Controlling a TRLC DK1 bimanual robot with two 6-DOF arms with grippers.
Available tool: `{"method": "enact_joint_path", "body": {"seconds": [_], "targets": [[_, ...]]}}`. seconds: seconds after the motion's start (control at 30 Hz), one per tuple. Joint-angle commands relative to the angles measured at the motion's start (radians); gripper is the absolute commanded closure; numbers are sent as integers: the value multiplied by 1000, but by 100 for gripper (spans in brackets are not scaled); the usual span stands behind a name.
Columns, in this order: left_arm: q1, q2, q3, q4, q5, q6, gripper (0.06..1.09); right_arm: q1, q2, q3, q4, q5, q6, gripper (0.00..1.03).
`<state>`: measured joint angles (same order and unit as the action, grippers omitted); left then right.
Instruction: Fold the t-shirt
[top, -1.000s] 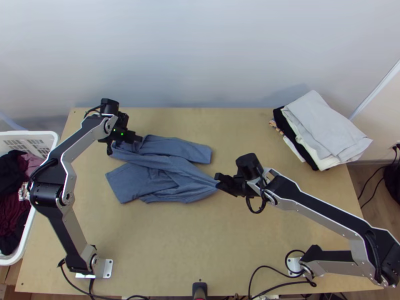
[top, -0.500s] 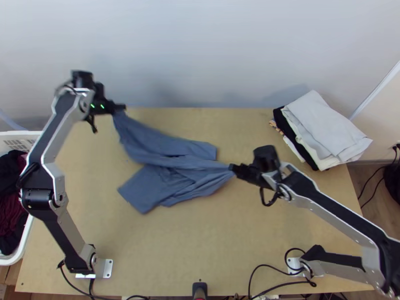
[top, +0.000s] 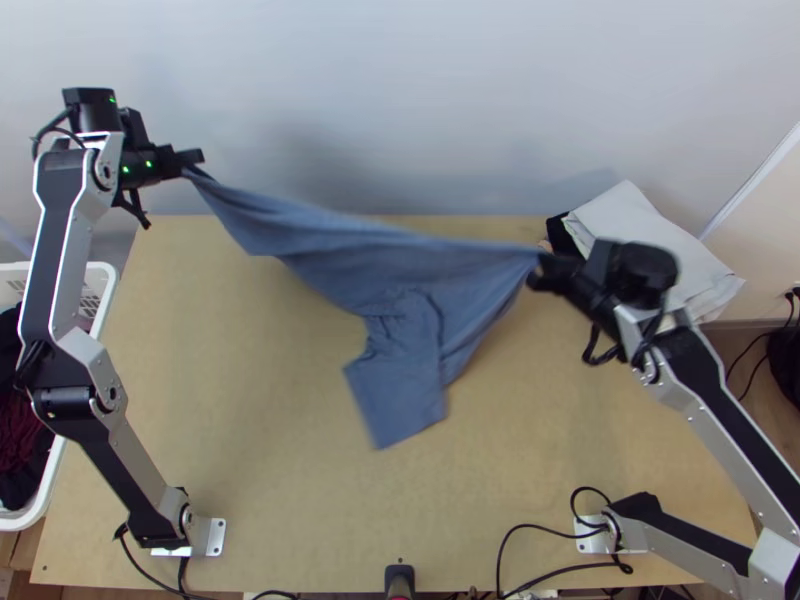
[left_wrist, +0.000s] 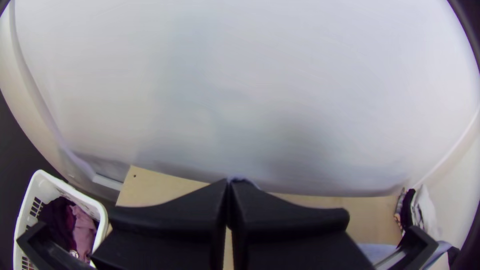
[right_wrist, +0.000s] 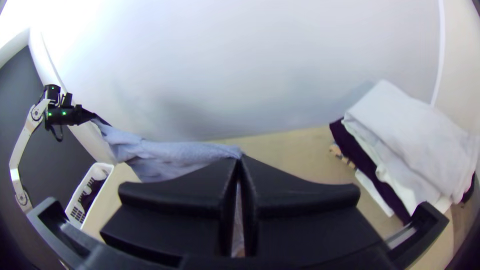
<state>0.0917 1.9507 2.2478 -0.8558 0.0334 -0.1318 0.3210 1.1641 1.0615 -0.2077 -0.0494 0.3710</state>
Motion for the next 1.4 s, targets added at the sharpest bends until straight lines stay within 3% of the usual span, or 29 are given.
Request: {"method": "enact_joint_path", "body": {"seconds": [0.0, 0.17, 0.4, 0.6, 0.73, 0.93, 1.17, 1.37], "targets": [[6, -75, 42, 37, -7, -58, 105, -28, -29, 66, 80, 11, -84, 100], [13, -153, 41, 116, -7, -109, 105, -48, -70, 71, 249, 34, -84, 100], [71, -280, 21, 169, -7, -184, 105, -48, -159, 103, 350, 94, -96, 100], [141, -443, -67, 201, -7, -232, 105, -28, -299, 89, 426, 106, -299, 100], [163, -590, -175, 210, -7, -216, 105, -40, -363, 111, 424, 106, -359, 100], [157, -877, -430, 247, -6, -167, 105, -49, -472, 140, 310, 105, -359, 100], [135, -1213, -745, 282, 3, -167, 105, -16, -630, 138, 65, 105, -348, 100], [115, -1383, -973, 273, 3, -170, 105, 27, -735, 43, -78, 105, -314, 100]]}}
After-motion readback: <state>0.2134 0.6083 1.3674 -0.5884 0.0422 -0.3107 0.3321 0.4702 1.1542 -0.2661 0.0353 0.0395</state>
